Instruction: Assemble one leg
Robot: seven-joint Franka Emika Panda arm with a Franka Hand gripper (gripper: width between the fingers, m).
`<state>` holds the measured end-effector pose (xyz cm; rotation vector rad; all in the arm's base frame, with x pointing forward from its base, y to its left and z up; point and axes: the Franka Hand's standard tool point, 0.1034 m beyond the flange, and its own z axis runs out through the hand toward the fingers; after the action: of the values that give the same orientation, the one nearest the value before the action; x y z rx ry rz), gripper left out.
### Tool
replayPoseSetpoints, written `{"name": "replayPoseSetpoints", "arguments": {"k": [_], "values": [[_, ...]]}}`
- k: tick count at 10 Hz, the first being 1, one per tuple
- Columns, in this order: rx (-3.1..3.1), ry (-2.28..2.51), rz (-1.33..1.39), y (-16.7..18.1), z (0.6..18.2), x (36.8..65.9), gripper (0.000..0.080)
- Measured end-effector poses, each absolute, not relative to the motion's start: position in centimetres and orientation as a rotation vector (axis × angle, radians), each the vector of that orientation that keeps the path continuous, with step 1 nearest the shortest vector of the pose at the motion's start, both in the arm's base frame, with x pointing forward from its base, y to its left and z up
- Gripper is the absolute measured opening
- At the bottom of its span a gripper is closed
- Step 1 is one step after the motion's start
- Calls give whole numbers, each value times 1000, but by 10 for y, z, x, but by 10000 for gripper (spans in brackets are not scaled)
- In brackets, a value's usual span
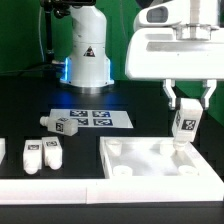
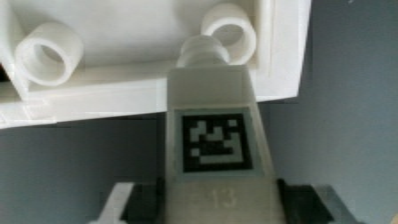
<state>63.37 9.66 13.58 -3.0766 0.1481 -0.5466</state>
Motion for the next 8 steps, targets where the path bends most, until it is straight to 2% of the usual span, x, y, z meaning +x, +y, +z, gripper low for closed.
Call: {"name": "replayPoseSetpoints", "arguments": {"k": [6, 8], "values": [[-3048, 160, -613, 96, 133, 640, 286], [-2994, 187, -731, 114, 125, 640, 286]]}}
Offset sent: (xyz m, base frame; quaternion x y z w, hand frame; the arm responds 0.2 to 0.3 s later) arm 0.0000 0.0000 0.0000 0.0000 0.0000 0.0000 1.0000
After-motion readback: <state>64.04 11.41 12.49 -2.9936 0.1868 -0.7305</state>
